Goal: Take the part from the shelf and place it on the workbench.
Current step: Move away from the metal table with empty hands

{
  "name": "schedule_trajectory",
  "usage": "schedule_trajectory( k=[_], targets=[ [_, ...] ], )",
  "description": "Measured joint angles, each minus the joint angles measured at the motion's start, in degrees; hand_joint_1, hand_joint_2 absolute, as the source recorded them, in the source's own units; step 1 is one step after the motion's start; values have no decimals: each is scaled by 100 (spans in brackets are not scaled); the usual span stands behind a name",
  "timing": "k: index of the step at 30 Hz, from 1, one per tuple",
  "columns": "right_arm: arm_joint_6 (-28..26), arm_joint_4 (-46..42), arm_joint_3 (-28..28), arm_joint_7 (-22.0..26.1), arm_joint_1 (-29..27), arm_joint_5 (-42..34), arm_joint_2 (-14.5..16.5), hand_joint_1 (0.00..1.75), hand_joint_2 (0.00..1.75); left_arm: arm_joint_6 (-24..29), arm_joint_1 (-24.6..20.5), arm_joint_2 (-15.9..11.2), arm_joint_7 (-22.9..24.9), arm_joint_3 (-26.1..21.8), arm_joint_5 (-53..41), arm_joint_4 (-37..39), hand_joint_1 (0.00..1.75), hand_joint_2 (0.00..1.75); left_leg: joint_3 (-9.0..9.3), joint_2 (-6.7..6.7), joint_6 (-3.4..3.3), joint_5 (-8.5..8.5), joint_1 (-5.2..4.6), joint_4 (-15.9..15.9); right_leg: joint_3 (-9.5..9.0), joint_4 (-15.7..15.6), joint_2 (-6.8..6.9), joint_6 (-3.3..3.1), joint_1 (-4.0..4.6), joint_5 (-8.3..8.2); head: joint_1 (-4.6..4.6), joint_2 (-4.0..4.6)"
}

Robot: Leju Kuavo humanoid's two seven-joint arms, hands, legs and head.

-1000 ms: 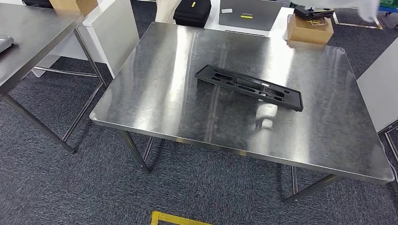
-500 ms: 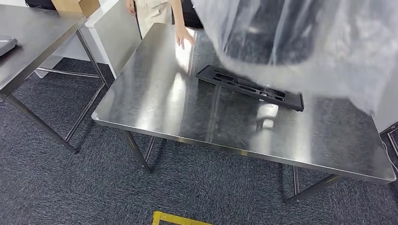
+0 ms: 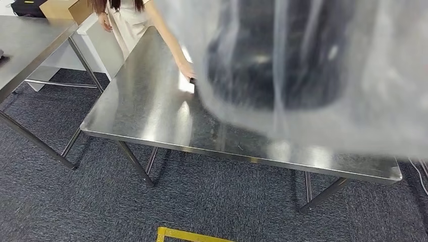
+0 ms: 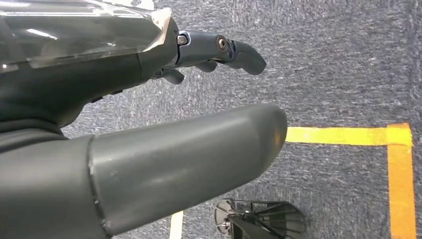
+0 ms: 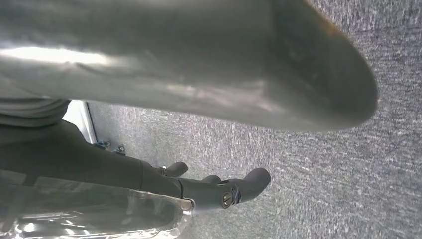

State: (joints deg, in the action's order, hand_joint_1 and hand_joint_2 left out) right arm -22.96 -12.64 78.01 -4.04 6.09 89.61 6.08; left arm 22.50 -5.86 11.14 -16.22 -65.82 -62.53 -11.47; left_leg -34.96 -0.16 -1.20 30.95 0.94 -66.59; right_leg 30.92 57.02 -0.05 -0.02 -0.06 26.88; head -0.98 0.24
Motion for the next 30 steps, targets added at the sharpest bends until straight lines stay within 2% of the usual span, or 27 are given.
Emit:
schedule_trajectory(
  k=[2, 3, 6, 7, 8, 10, 11, 12, 13, 14, 15, 16, 17, 18, 19, 21, 22, 23, 25, 26, 27, 28, 29, 30],
  targets=[
    [5, 8, -2, -1, 3, 0, 17, 0, 0, 2, -13, -10, 2, 1, -2, 0, 0, 0, 365, 31, -126, -240, -67, 680, 0, 2, 6, 2, 40, -7, 15, 0],
    [9, 11, -3, -4, 6, -1, 23, 0, 0, 3, -18, -15, 3, 1, -4, 0, 0, 0, 434, 47, -165, -276, -97, 831, 5, 1, 12, 13, 43, -14, 25, 0],
    [20, 19, -5, -24, 12, -7, 31, 0, 0, 4, -11, -19, 10, 1, -7, 1, 0, 0, 441, 69, -205, -359, -117, 944, 32, 7, 29, 82, 47, -34, 24, 0],
    [23, 21, -5, -33, 11, -8, 32, 0, 0, 7, -12, -19, 13, 1, -7, 1, 0, 0, 449, 75, -225, -412, -102, 1004, 80, 88, 27, 93, 51, 25, 27, 0],
    [28, 22, -6, -42, 10, -9, 30, 0, 0, 8, -17, -20, 15, 1, -8, 1, 0, 0, 449, 81, -243, -466, -83, 1063, 174, 273, 22, 91, 50, 145, 45, 0],
    [36, 25, -7, -55, 7, -9, 26, 0, 0, 11, -21, -18, 23, 1, -8, 1, 0, 0, 400, 88, -262, -533, -70, 1104, 490, 970, 13, 75, 6, 516, 97, 0],
    [43, 25, -7, -62, 4, -9, 24, 0, 0, 10, -19, -17, 29, 1, -9, 2, 0, 0, 363, 91, -256, -554, -69, 1101, 636, 1330, 12, 94, -22, 669, 119, 0],
    [57, 25, -7, -78, -1, -15, 21, 0, 0, 10, -15, -13, 36, 1, -11, 2, 0, 0, 330, 92, -240, -575, -66, 1097, 705, 1546, 11, 138, -51, 747, 130, 0],
    [83, 25, -7, -98, -7, -25, 18, 0, 0, 10, -12, -11, 41, 1, -15, 2, 0, 0, 302, 93, -222, -593, -58, 1089, 662, 1545, 12, 203, -81, 736, 135, 0],
    [117, 25, -7, -116, -10, -38, 14, 0, 0, 8, -11, -9, 47, 1, -19, 2, 0, 0, 278, 91, -202, -607, -44, 1074, 493, 1291, 13, 284, -115, 635, 141, 0],
    [150, 25, -7, -134, -9, -52, 11, 0, 0, 4, -12, -6, 52, 2, -26, 2, 0, 0, 254, 89, -176, -613, -30, 1046, 239, 869, 15, 366, -156, 491, 149, 0],
    [177, 27, -7, -144, -2, -61, 11, 0, 0, 2, -14, -8, 57, 2, -30, 2, 0, 0, 229, 88, -140, -610, -29, 1005, 12, 463, 12, 411, -173, 372, 162, 0],
    [194, 30, -7, -149, 5, -66, 12, 0, 0, -1, -16, -10, 61, 2, -33, 2, 0, 0, 206, 87, -100, -603, -33, 963, -147, 151, 4, 409, -181, 282, 168, 0],
    [203, 33, -7, -151, 8, -67, 14, 0, 0, 0, -18, -11, 64, 2, -35, 2, 0, 0, 190, 87, -60, -600, -40, 931, -219, -10, -4, 372, -175, 238, 163, 0],
    [211, 36, -7, -152, 9, -68, 14, 0, 0, 2, -19, -14, 66, 2, -36, 2, 0, 0, 182, 86, -20, -605, -47, 919, -212, -32, -13, 310, -151, 230, 153, 0],
    [223, 38, -7, -154, 4, -68, 9, 0, 0, 4, -16, -14, 68, 2, -35, 2, 0, 0, 168, 81, 38, -621, -21, 907, -190, -26, -12, 205, -155, 188, 123, 0],
    [233, 38, -7, -155, 6, -69, 8, 0, 0, 5, -14, -16, 68, 1, -34, 2, 0, 0, 132, 75, 65, -554, -3, 839, -184, -25, -7, 156, -164, 160, 113, 0],
    [249, 38, -7, -155, 8, -73, 7, 0, 0, 7, -14, -17, 68, 1, -33, 2, 0, 0, 54, 68, 90, -406, 11, 664, -171, -29, -2, 105, -176, 128, 96, 0],
    [293, 38, -7, -144, 10, -95, 8, 0, 0, 8, -14, -17, 65, 1, -28, 2, 0, 0, -223, 56, 133, 49, 23, -5, -125, -29, 6, 34, -167, 81, 51, 0],
    [322, 38, -7, -132, 7, -107, 8, 0, 0, 9, -11, -17, 51, 1, -24, 2, 0, 0, -372, 54, 147, 239, 23, -390, -94, -28, 8, 15, -154, 65, 35, 0],
    [345, 38, -7, -118, 3, -118, 8, 0, 0, 13, -6, -17, 31, 1, -22, 2, 0, 0, -463, 54, 151, 333, 23, -658, -71, -26, 9, 9, -141, 54, 29, 0],
    [362, 38, -7, -106, -2, -123, 8, 0, 0, 17, 0, -17, 6, 1, -27, 2, 0, 0, -457, 54, 143, 316, 23, -727, -58, -25, 9, 8, -132, 45, 26, 0],
    [370, 38, -7, -97, -5, -126, 8, 0, 0, 22, 4, -18, -20, 2, -36, 2, 0, 0, -337, 54, 125, 200, 23, -566, -56, -25, 7, 11, -127, 37, 22, 0],
    [370, 38, -7, -92, -6, -127, 8, 0, 0, 27, 3, -19, -36, 3, -46, 2, 0, 0, -116, 53, 98, 18, 22, -203, -62, -25, 6, 18, -124, 33, 16, -1]
  ],
)
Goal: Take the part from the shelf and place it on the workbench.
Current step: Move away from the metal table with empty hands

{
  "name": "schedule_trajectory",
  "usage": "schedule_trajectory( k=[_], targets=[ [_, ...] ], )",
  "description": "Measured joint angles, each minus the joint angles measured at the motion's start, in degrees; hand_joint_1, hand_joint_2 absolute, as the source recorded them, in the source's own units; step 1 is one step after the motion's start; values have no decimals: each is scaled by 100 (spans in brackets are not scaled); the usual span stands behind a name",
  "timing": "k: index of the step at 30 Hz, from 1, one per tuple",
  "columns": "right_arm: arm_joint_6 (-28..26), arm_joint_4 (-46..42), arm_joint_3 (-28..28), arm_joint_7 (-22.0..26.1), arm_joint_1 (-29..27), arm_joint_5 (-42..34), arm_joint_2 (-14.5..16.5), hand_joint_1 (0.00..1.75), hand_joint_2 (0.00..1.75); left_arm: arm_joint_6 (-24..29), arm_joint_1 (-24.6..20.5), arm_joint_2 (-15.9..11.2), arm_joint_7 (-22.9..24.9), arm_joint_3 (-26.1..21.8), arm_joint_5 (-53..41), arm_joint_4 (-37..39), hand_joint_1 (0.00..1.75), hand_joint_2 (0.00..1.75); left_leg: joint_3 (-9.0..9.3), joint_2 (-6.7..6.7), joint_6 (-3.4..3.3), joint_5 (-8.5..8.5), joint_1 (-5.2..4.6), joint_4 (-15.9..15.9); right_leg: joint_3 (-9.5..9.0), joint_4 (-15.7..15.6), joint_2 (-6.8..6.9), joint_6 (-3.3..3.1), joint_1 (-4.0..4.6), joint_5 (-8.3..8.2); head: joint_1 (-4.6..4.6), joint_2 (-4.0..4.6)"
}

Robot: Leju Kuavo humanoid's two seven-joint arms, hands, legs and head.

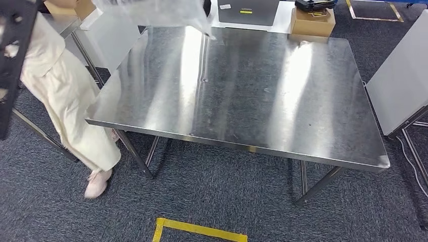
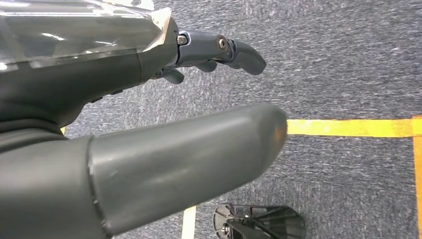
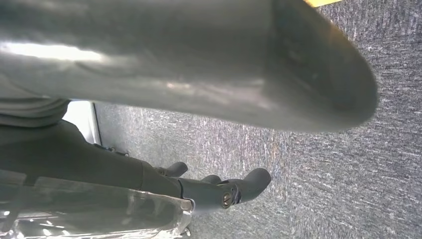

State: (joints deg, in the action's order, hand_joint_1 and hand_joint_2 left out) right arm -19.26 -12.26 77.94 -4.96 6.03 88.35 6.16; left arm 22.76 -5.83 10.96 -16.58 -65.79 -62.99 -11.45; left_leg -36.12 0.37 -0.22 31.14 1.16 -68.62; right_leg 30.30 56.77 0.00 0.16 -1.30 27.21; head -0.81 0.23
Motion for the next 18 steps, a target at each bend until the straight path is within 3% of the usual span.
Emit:
schedule_trajectory(
  k=[2, 4, 7, 10, 14, 18],
  targets=[
    [0, 0, 0, 6, 4, 0, 0, 0, 0, 3, -11, -1, -17, 2, -13, 0, 0, 0, 440, -15, -53, -255, -13, 778, -8, 4, -2, 25, 22, -8, -12, -1],
    [0, 0, 0, 21, 14, -3, -4, 0, 0, 4, -18, 5, -26, 6, -16, 0, 0, 0, 591, -28, -59, -307, -34, 1105, 33, 26, -1, 55, 76, -3, -1, -1],
    [3, 0, 0, 49, 19, -15, -11, 0, 0, 32, -11, 17, -45, 9, -1, 0, 0, 0, 565, -29, -65, -326, -99, 1121, 95, 35, 0, 91, 112, -2, 37, -1],
    [70, 0, -1, 55, 21, -13, -11, 0, 0, 88, -13, 12, -71, 9, 0, 0, 0, 0, 541, -31, -132, -346, -159, 1116, 84, 27, 0, 148, 81, -33, 44, 0],
    [174, 0, -9, 78, 18, -1, -26, 0, 0, 127, -13, 25, -72, 11, -11, 0, 0, 0, 509, -29, -176, -372, -182, 1106, 81, 12, -1, 198, 57, -68, 50, -1],
    [190, 0, -26, 94, 20, 2, -37, 0, 0, 139, -13, 30, -71, 11, -11, 0, 0, 0, 505, -30, -185, -372, -193, 1100, 80, 4, -1, 209, 46, -75, 57, 0]
  ],
)
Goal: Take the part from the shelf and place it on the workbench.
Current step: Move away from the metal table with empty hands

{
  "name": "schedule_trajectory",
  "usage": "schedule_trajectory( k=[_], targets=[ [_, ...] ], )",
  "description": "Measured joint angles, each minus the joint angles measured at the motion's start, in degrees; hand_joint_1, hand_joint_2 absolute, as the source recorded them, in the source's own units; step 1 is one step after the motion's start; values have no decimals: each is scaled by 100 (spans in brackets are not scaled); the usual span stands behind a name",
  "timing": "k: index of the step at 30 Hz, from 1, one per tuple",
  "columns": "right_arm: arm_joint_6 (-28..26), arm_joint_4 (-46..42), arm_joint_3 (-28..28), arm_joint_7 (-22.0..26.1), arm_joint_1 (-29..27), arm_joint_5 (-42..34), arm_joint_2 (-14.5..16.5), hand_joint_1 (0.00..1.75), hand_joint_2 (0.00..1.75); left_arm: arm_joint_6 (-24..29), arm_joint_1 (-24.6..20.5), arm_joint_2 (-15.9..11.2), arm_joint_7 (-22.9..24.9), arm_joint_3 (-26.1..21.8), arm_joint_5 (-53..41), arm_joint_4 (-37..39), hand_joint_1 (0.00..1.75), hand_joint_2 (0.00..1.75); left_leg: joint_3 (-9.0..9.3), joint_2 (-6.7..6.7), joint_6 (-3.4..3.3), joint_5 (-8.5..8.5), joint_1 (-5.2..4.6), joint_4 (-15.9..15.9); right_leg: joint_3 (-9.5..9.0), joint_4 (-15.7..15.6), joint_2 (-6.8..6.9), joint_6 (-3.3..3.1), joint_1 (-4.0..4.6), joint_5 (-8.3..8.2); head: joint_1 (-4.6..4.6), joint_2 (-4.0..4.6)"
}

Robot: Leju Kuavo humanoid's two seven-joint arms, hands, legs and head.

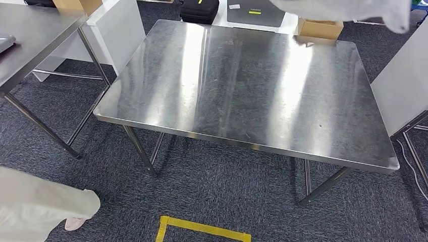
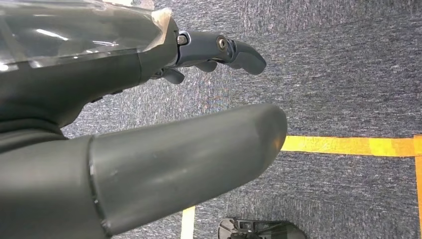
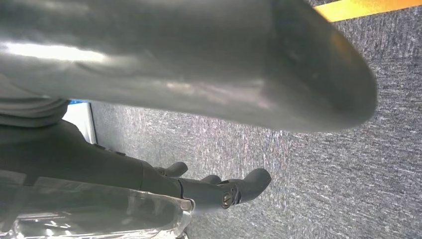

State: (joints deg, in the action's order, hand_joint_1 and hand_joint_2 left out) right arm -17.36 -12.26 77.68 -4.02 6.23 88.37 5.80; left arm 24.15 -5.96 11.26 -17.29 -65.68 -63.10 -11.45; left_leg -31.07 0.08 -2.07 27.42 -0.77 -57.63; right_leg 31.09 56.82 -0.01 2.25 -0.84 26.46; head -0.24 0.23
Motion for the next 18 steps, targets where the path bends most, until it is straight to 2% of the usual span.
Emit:
schedule_trajectory(
  k=[16, 18],
  targets=[
    [-1, 0, -55, 50, -4, -44, -5, 0, 0, 45, 0, 2, 0, 40, -50, 0, 0, 0, 2, 0, -9, -6, 16, -1, 7, -1, 0, 7, -7, -6, -2, -1],
    [2, 0, -55, 51, -6, -55, -2, 0, 0, 48, -1, -1, -1, 52, -51, 0, 0, 0, -9, 2, -40, 1, 8, -25, 3, -24, -2, 37, -50, -27, -12, 0]
  ],
)
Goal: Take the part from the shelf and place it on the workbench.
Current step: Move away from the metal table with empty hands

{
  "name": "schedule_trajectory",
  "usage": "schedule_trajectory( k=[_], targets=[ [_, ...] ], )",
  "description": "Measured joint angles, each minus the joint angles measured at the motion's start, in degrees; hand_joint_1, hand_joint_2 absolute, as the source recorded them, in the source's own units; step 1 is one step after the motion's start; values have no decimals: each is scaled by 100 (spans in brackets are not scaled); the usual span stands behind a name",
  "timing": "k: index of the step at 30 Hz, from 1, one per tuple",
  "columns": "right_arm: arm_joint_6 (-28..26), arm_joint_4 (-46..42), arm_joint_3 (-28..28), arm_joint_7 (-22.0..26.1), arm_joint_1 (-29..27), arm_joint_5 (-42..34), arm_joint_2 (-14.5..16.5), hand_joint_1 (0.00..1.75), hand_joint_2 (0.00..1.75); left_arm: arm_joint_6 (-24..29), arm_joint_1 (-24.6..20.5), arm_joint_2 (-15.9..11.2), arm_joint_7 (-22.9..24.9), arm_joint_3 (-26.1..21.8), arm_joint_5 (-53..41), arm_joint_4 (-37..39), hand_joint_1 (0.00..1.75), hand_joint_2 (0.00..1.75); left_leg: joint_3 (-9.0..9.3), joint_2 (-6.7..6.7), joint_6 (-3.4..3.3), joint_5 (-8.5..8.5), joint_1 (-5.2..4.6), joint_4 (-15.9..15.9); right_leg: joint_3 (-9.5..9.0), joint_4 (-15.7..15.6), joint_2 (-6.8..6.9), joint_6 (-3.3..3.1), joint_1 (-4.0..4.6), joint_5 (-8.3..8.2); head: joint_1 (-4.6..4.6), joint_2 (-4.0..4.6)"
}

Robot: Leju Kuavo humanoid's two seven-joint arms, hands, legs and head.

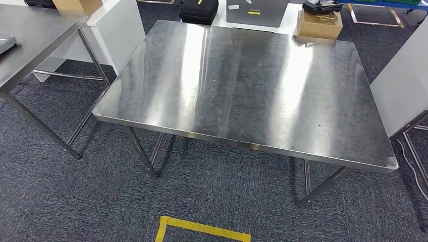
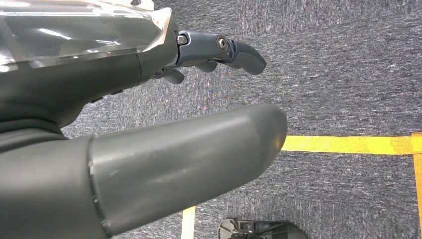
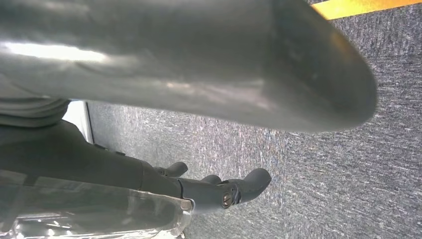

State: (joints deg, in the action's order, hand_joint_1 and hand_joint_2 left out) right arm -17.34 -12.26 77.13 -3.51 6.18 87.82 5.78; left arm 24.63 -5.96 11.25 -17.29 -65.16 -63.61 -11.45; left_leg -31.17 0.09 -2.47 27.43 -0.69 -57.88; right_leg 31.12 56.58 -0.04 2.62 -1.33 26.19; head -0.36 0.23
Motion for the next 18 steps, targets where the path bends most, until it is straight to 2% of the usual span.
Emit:
schedule_trajectory(
  k=[2, 4, 5, 7, 8, 9, 10, 11, 12, 13, 14, 15, 17, 18],
  targets=[
    [3, 0, 0, 0, 0, -18, 4, 0, 0, 4, -2, -3, -1, 10, -1, 0, 0, 0, 3, 13, -62, -28, 23, 29, 3, -31, -7, 47, -28, -26, -14, 0],
    [9, 0, 1, 1, 1, -32, -4, 0, 0, 7, -2, 4, -3, 15, -1, 0, 0, 0, 36, 56, -111, -102, 75, 145, 93, 126, -9, 40, -6, 79, 2, 0],
    [14, 0, 1, 1, 0, -37, -9, 0, 0, 8, -2, 8, -4, 15, -1, 0, 0, 0, 43, 89, -131, -135, 97, 194, 218, 373, -7, 13, -1, 217, 26, 1],
    [31, 1, 2, 3, -6, -39, -14, 0, 0, 9, 1, 11, -6, 15, -1, 0, 0, 0, 22, 155, -143, -151, 96, 209, 594, 1146, -6, -33, -8, 569, 72, 1],
    [46, 1, 1, 7, -16, -41, -14, 0, 0, 9, 2, 11, -6, 15, -1, 0, 0, 0, 11, 193, -139, -153, 97, 207, 752, 1485, -6, -23, -18, 683, 86, 1],
    [65, 2, 2, 11, -28, -46, -18, 0, 0, 9, 4, 13, -6, 15, -1, 0, 0, 0, 5, 229, -128, -154, 100, 204, 821, 1651, -3, 12, -31, 716, 93, 1],
    [82, 2, 1, 15, -39, -50, -25, 0, 0, 9, 5, 13, -6, 15, -1, 0, 0, 0, 2, 266, -107, -151, 109, 196, 768, 1576, 6, 70, -46, 654, 97, 1],
    [97, 2, 1, 19, -47, -53, -33, 0, 0, 9, 4, 14, -6, 15, -2, 0, 0, 0, 1, 303, -76, -141, 125, 179, 598, 1268, 39, 141, -66, 518, 103, 1],
    [107, 2, 1, 19, -47, -55, -40, 0, 0, 9, 4, 14, -6, 15, -3, 0, 0, 0, 0, 340, -32, -120, 135, 144, 367, 836, 131, 205, -87, 366, 112, 1],
    [113, 5, -1, 20, -40, -55, -32, 0, 0, 10, 4, 8, -6, 15, -5, -1, 0, 0, -6, 377, 24, -86, 135, 99, 180, 467, 221, 231, -90, 245, 133, 0],
    [117, 8, -2, 20, -32, -55, -27, 0, 0, 13, 3, 3, -6, 15, -7, -2, 0, 0, -9, 411, 78, -54, 127, 58, 55, 223, 279, 206, -84, 173, 140, 0],
    [120, 10, -3, 20, -27, -55, -22, 0, 0, 16, 1, -2, -6, 15, -8, -3, 0, 0, -5, 441, 123, -29, 115, 29, 15, 121, 307, 147, -72, 150, 133, 0],
    [123, 13, -4, 19, -29, -55, -23, 0, 0, 21, -4, -4, -6, 15, -7, -4, 0, 0, 14, 506, 177, -12, 128, 20, 33, 138, 202, 2, -56, 145, 82, 1],
    [123, 13, -4, 20, -32, -55, -22, 0, 0, 24, -6, -4, -6, 15, -6, -4, 0, 0, 15, 482, 202, 22, 154, -4, 37, 139, 157, -45, -63, 135, 60, 1]
  ],
)
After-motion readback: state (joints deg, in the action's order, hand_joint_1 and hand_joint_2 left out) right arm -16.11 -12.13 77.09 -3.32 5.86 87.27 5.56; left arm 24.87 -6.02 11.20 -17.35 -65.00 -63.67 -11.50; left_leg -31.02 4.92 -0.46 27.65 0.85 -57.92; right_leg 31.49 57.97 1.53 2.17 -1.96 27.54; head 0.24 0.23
